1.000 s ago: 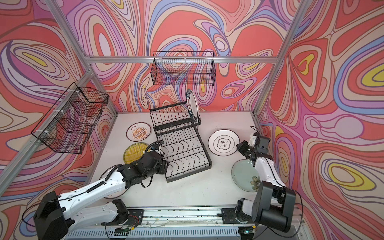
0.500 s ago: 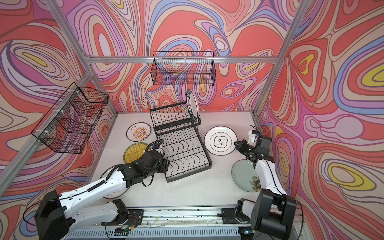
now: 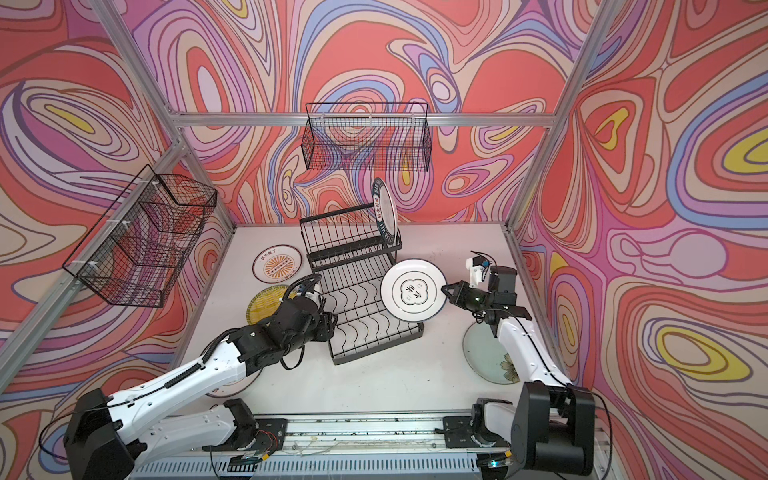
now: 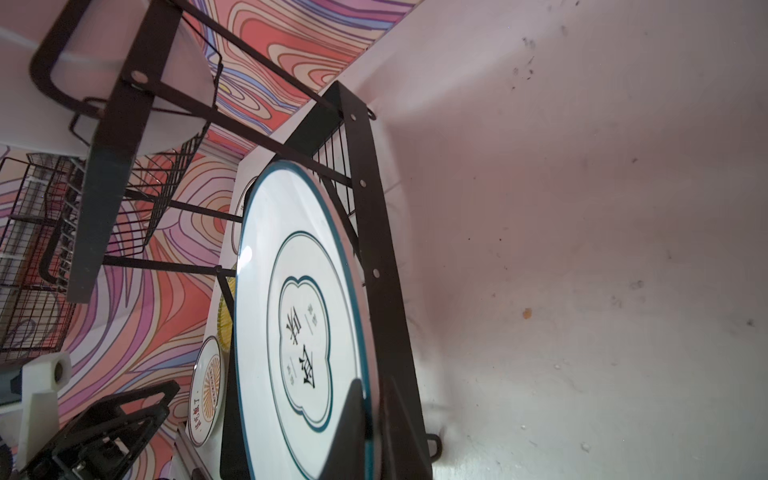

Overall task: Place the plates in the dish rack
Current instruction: 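Lift the white plate upright with the right gripper and carry it over the rack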

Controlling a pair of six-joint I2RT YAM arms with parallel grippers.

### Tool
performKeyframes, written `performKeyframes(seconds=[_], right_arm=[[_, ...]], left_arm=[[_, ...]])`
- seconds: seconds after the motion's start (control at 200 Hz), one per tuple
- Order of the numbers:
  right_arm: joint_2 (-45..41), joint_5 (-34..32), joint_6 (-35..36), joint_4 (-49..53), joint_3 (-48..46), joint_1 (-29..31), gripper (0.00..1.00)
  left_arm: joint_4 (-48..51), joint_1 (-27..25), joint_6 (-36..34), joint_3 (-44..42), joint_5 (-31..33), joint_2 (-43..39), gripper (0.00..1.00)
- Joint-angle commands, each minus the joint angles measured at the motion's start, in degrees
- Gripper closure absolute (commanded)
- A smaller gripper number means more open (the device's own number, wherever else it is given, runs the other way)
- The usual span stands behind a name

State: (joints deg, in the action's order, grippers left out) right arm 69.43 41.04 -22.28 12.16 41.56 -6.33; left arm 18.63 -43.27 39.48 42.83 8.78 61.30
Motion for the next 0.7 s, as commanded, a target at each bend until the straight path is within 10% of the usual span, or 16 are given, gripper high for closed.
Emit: performKeyframes(seconds=[0.0,0.696], right_arm=[[0.46,2.79,1.13,-2.81,0.31,1.82,1.0],[3.44,4.7,-7.83,-19.61,-5.69,18.23,1.0]], left_arm=[[-2.51,4.13,2.41,-2.84,-8.33,-2.79,0.44],[-13.8,6.97,6.54,-9.33,-19.06,-6.19,0.45]])
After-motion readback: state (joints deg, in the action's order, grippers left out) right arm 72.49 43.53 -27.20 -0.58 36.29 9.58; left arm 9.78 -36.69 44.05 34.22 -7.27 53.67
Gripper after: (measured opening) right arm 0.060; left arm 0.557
